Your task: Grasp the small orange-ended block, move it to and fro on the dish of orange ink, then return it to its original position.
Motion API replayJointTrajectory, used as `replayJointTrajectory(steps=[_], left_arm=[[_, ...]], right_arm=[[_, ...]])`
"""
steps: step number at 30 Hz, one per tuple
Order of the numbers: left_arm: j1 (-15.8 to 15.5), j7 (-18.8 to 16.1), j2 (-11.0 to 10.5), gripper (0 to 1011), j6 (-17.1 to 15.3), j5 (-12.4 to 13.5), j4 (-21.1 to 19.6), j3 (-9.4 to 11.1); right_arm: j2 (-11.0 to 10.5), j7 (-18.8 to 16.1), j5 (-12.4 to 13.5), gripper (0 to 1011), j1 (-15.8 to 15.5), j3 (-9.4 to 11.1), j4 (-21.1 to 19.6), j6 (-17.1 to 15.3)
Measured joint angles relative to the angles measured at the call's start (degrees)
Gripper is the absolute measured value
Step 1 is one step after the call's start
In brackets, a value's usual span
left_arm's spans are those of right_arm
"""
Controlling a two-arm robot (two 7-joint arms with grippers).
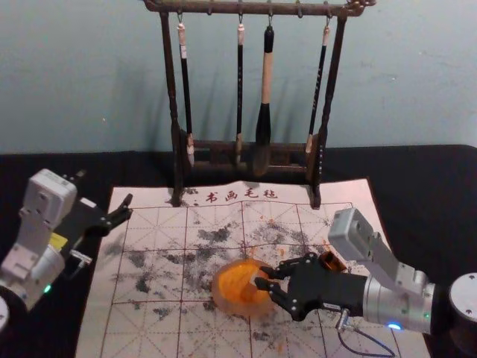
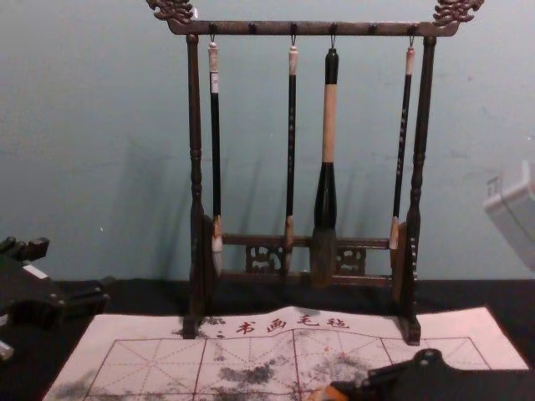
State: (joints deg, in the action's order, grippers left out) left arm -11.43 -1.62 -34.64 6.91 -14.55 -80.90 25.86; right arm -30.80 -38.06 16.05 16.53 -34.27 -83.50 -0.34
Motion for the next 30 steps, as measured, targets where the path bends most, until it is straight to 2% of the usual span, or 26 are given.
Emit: replayJointTrajectory(steps=[20, 30], left_arm=[[0.0, 0.0, 0.0, 1001, 0.0, 0.0, 0.0, 0.0], [0.0, 0.0, 0.0, 1001, 0.0, 0.0, 0.0, 0.0]], right_arm=[[2.6, 1.9, -1.9, 111, 2.9, -0.3, 4.1, -1.0], [1.9, 2.4, -2.0, 111, 2.5, 0.9, 3.6, -1.3]])
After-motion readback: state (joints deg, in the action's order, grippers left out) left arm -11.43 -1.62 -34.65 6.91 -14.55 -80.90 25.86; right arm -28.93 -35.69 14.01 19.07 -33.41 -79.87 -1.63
